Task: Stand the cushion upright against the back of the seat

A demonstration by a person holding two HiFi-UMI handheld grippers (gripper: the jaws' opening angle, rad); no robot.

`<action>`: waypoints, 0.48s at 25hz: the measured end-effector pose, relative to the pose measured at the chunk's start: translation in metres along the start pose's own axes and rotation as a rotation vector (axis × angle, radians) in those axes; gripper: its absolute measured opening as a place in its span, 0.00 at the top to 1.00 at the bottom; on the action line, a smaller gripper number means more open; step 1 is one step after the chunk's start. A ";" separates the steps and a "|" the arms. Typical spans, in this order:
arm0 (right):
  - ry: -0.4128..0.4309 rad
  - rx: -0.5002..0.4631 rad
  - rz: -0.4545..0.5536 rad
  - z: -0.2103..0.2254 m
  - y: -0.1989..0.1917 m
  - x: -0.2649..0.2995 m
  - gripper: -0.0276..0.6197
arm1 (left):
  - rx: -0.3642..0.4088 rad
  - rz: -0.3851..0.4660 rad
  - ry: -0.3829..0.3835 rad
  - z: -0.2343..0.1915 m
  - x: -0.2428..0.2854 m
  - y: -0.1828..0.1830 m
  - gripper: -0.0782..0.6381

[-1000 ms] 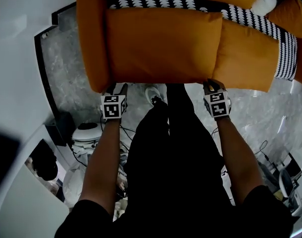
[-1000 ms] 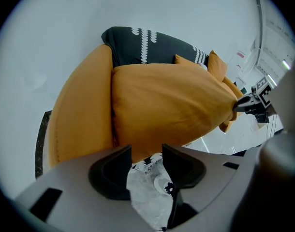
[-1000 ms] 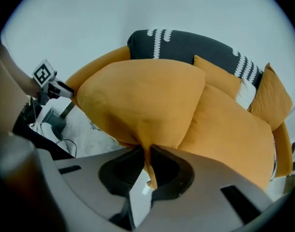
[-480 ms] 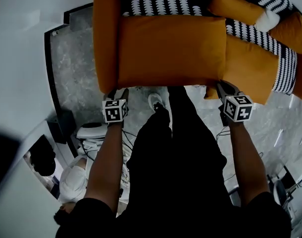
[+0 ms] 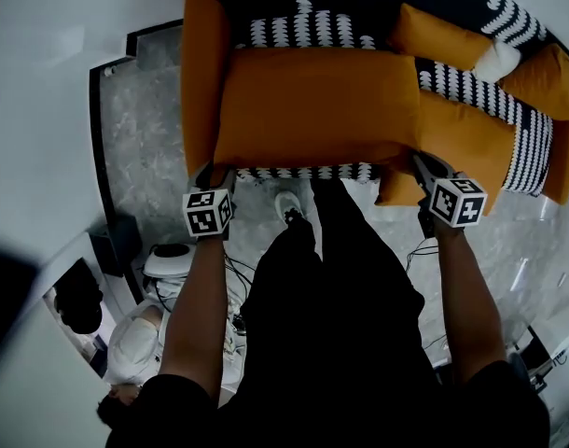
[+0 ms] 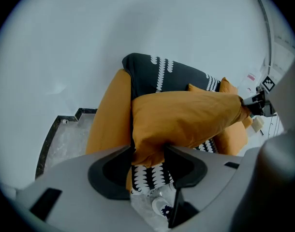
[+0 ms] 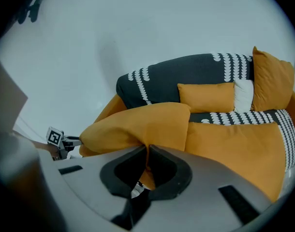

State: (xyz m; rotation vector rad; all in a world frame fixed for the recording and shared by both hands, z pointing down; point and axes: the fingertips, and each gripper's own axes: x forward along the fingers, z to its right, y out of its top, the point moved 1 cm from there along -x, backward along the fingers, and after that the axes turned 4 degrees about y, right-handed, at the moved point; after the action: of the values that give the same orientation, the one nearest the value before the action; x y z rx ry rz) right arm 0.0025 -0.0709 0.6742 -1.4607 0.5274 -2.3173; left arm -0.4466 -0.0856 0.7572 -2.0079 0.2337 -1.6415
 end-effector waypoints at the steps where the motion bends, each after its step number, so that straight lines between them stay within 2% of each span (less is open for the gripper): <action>1: -0.001 -0.007 -0.001 0.001 0.004 0.001 0.88 | 0.005 0.004 -0.004 0.000 -0.001 0.007 0.59; 6: 0.002 -0.056 0.003 0.005 0.038 0.004 0.88 | 0.031 0.048 -0.041 -0.001 -0.009 0.052 0.61; 12: 0.005 -0.114 0.040 0.015 0.091 0.000 0.89 | 0.065 0.122 -0.052 0.007 -0.021 0.122 0.72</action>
State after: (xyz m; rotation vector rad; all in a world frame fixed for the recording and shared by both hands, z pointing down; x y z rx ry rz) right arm 0.0245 -0.1516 0.6364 -1.4815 0.6946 -2.2942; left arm -0.4218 -0.1773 0.6778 -1.9456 0.2751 -1.5011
